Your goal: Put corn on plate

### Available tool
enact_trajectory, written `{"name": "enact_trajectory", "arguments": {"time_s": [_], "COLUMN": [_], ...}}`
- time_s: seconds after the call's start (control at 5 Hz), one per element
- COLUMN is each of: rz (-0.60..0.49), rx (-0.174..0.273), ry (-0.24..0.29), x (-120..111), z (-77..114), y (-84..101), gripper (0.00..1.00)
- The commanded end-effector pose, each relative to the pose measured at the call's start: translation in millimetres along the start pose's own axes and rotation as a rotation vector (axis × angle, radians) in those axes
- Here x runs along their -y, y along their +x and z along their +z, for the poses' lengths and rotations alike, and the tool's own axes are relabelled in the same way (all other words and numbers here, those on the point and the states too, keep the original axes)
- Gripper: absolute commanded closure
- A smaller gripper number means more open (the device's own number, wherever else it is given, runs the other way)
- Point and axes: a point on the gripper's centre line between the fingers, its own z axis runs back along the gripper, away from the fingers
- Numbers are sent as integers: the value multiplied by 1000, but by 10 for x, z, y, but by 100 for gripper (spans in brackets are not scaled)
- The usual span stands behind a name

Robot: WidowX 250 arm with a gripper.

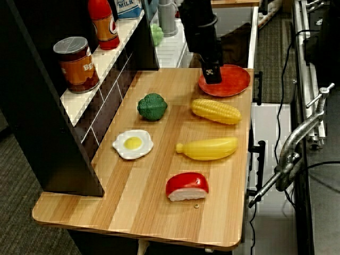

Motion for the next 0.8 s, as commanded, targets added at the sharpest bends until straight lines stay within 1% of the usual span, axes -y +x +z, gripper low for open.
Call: {"name": "enact_trajectory", "arguments": {"time_s": [0.0, 0.2, 0.4, 0.6], "rz": [-17, -44, -243, -306], "rx": [18, 43, 137, 176], "ry": [-108, -123, -171, -87], "x": [83, -101, -435, -577], "z": [827, 928, 606, 363], "y": [78, -1, 35, 182], "gripper": [0, 0, 0, 0]}}
